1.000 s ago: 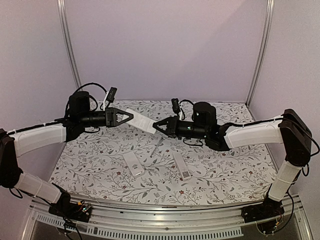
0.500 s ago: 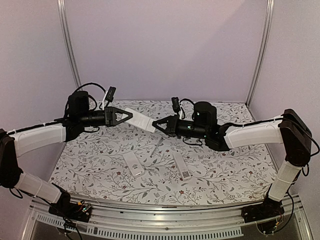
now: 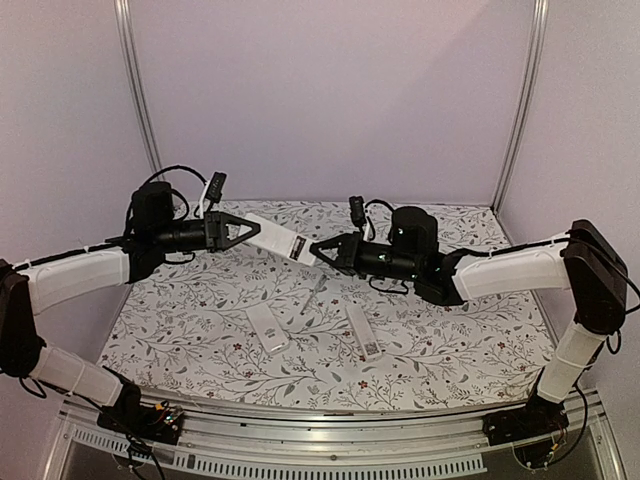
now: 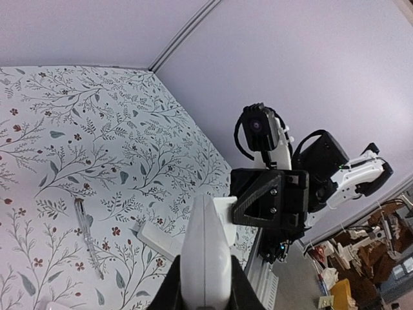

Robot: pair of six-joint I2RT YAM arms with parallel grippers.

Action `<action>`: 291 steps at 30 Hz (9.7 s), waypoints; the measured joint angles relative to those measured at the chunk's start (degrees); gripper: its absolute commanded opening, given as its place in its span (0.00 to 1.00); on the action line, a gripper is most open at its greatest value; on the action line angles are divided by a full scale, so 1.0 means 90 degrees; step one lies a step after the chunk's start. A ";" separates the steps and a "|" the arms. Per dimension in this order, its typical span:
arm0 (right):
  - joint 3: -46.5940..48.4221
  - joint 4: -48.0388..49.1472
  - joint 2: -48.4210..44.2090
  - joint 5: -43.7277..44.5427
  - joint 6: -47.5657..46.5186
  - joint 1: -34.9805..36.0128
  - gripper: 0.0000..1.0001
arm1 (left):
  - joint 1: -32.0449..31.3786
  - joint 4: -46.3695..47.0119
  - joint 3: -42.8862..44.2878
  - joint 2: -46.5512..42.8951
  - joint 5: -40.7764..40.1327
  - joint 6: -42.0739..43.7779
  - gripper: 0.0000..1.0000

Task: Unload the batteries from the remote control
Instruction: Remove the battery cover from the remote control, then place the battery cover at the center of the board, then place the remote control without the battery cover at the center of the board, then pick up the screwdriver from the center of the board.

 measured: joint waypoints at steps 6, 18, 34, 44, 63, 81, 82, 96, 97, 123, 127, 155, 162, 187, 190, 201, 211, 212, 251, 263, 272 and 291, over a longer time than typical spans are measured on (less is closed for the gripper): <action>-0.0376 -0.0151 -0.0389 0.0364 -0.0134 -0.0002 0.00 | 0.0160 0.0002 0.0000 -0.0056 -0.0029 -0.0066 0.00; -0.1180 -0.1583 -0.2186 0.1496 -0.0629 -0.0374 0.00 | 0.1064 -0.0755 0.0255 -0.0510 -0.0466 0.0369 0.00; -0.2897 -0.2331 -0.3225 0.1931 -0.0714 -0.1919 0.00 | 0.1314 -0.1715 0.0199 -0.1030 -0.1404 0.1290 0.00; -0.2980 -0.1838 -0.2322 0.1588 -0.0855 -0.2370 0.00 | 0.1319 -0.1758 0.0194 -0.1030 -0.1452 0.1350 0.00; -0.2863 -0.1321 -0.0930 0.1139 -0.1022 -0.2922 0.13 | 0.1319 -0.1761 0.0192 -0.1030 -0.1382 0.1348 0.00; -0.2834 -0.1239 -0.0767 0.1054 -0.1039 -0.2951 0.38 | 0.1319 -0.1770 0.0192 -0.1030 -0.1428 0.1367 0.00; -0.2834 -0.1239 -0.0770 0.1056 -0.1039 -0.2951 0.39 | 0.1319 -0.1770 0.0192 -0.1030 -0.1428 0.1367 0.00; -0.2849 -0.1800 -0.2086 0.1120 -0.1275 -0.2951 0.46 | 0.1180 -0.1795 0.0192 -0.1027 -0.1467 0.1506 0.00; -0.2851 -0.1860 -0.2312 0.1124 -0.1316 -0.2951 0.47 | 0.1093 -0.1829 0.0194 -0.1018 -0.1486 0.1549 0.00; -0.3276 -0.2759 -0.4318 0.1151 -0.2186 -0.2951 0.57 | -0.2613 -0.4119 0.1603 0.2137 -0.0758 0.3111 0.00; -0.3366 -0.2815 -0.4515 0.1183 -0.2186 -0.2951 0.57 | -0.2676 -0.4364 0.1923 0.2752 -0.0619 0.3327 0.00; -0.3536 -0.2827 -0.4539 0.1297 -0.2193 -0.2951 0.58 | -0.2681 -0.4641 0.2356 0.3619 -0.1853 0.3337 0.46; -0.3604 -0.2781 -0.4534 0.1294 -0.2140 -0.2951 0.58 | -0.2688 -0.4600 0.2363 0.3611 -0.2341 0.3288 0.58; -0.3677 -0.3007 -0.4898 0.1362 -0.1928 -0.2951 0.59 | -0.2647 -0.2518 0.2055 0.2195 -0.5025 0.1464 0.85; -0.3677 -0.3094 -0.4996 0.1394 -0.1875 -0.2951 0.59 | -0.2647 -0.2509 0.2059 0.2453 -0.5348 0.1399 0.81; -0.3677 -0.3099 -0.5185 0.1423 -0.1768 -0.2951 0.59 | -0.2623 -0.2667 0.2288 0.3699 -0.6101 0.1460 0.62; -0.3682 -0.3096 -0.5180 0.1438 -0.1698 -0.2951 0.59 | -0.2652 -0.2720 0.2390 0.4131 -0.6290 0.1571 0.52; -0.3684 -0.3096 -0.5175 0.1438 -0.1693 -0.2951 0.59 | -0.2664 -0.2722 0.2399 0.4153 -0.6295 0.1608 0.51; -0.3713 -0.2948 -0.4945 0.1457 -0.1649 -0.2951 0.59 | -0.3007 -0.2895 0.2713 0.4648 -0.6756 0.1841 0.06; -0.3725 -0.2948 -0.4952 0.1450 -0.1632 -0.2951 0.71 | -0.3016 -0.2897 0.2545 0.4466 -0.6849 0.1792 0.00; -0.3735 -0.2909 -0.5081 0.1200 -0.1693 -0.2951 0.87 | -0.3026 -0.2798 0.2152 0.3366 -0.6975 0.1809 0.00; -0.2297 -0.2178 -0.3767 -0.0775 -0.2006 -0.1593 0.82 | -0.3568 -0.0991 0.0682 0.0852 -0.3874 0.2208 0.00</action>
